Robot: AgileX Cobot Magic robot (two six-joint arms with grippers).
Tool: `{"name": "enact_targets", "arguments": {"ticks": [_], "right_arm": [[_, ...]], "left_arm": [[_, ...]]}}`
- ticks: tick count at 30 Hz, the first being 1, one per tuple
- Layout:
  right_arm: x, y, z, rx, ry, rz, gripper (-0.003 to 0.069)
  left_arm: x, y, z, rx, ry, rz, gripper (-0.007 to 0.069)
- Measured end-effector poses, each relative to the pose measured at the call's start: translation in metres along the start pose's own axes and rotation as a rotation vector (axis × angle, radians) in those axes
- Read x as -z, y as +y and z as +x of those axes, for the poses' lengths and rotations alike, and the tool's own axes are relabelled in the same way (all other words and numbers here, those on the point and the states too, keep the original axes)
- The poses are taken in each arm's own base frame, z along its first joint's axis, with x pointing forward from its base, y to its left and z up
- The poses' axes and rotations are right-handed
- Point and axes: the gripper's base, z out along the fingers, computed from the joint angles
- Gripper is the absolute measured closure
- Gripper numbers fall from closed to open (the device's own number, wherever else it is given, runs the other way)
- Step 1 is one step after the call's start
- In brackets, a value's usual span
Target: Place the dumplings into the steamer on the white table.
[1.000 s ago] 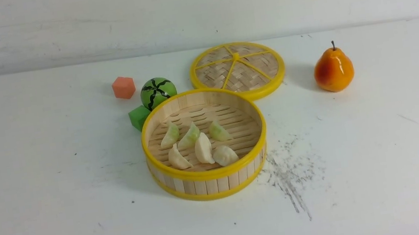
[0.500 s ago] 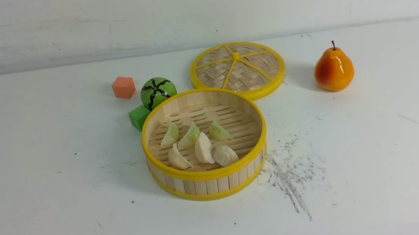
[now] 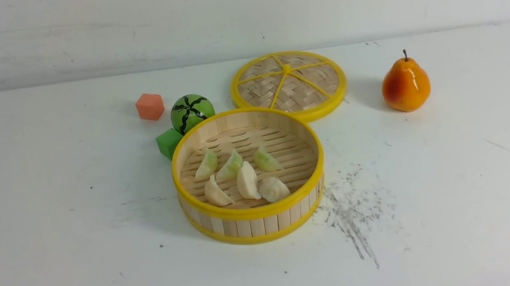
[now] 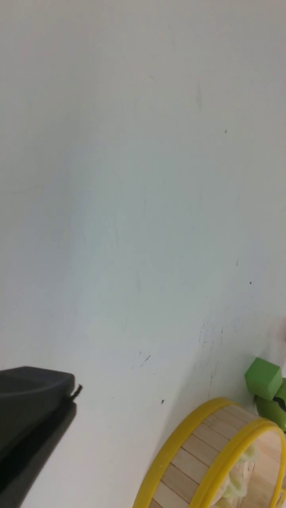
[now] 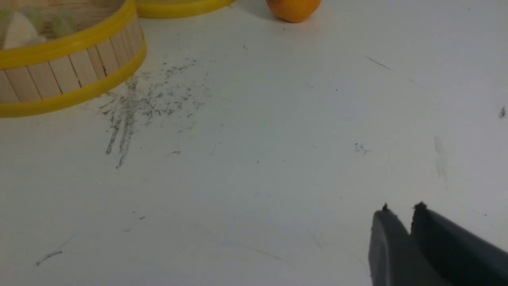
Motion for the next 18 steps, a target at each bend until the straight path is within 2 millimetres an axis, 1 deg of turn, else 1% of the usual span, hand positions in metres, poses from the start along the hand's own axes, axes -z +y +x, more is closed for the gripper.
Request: {"name": "enact_targets", "arguments": {"ticks": [18], "right_arm": [[0.0,0.0,0.0,0.0,0.0,0.0,0.0547]], "left_arm": [[0.0,0.0,0.0,0.0,0.0,0.0,0.0636]]}}
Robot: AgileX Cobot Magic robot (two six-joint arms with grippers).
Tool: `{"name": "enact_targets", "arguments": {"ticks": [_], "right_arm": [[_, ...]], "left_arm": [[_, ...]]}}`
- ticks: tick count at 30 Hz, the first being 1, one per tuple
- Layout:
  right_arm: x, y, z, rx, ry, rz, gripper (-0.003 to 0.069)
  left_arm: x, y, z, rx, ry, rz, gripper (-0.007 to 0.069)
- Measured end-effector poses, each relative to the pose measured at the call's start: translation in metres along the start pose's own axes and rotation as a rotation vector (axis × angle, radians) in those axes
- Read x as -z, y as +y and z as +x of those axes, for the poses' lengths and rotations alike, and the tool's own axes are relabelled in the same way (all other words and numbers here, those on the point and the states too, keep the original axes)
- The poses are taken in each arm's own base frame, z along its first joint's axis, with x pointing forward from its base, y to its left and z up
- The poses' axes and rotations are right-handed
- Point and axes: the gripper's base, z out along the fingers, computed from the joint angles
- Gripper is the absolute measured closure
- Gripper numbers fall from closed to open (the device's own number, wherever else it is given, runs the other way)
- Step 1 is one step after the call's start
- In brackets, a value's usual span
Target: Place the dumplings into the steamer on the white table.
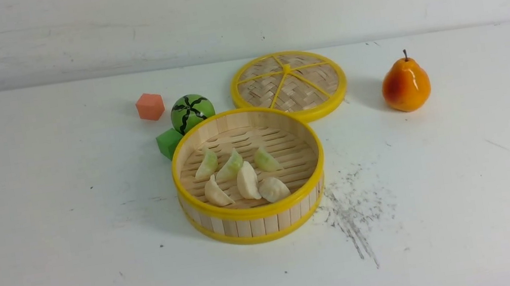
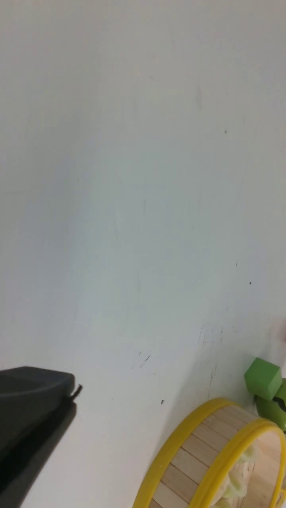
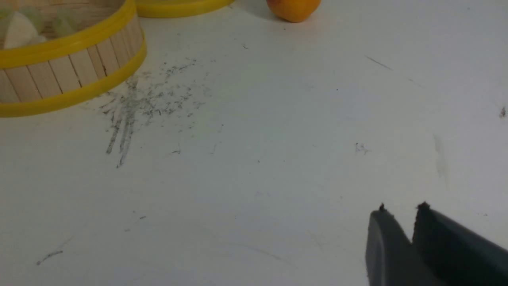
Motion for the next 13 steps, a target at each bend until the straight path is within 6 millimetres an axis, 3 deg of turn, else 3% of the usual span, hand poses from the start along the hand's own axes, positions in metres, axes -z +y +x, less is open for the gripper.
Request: {"name": "enact_targets", "arguments": {"ticks": [13], "right_arm": [[0.0,0.0,0.0001,0.0,0.001,0.0,0.0531]], "left_arm": [[0.0,0.0,0.0,0.0,0.0,0.0,0.0635]]}}
